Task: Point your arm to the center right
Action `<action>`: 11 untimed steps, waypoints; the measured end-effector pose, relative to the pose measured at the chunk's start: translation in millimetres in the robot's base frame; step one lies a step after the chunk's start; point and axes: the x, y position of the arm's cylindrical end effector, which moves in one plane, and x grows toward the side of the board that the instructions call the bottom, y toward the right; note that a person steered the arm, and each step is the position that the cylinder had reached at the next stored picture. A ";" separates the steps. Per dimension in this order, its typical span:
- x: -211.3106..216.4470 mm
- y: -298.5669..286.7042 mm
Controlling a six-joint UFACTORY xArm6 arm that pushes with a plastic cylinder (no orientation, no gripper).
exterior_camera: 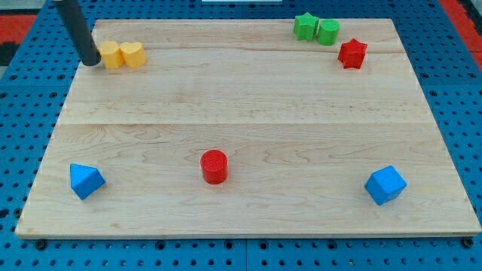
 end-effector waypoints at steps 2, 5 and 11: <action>11.0 34.9; -2.5 53.9; -49.9 192.3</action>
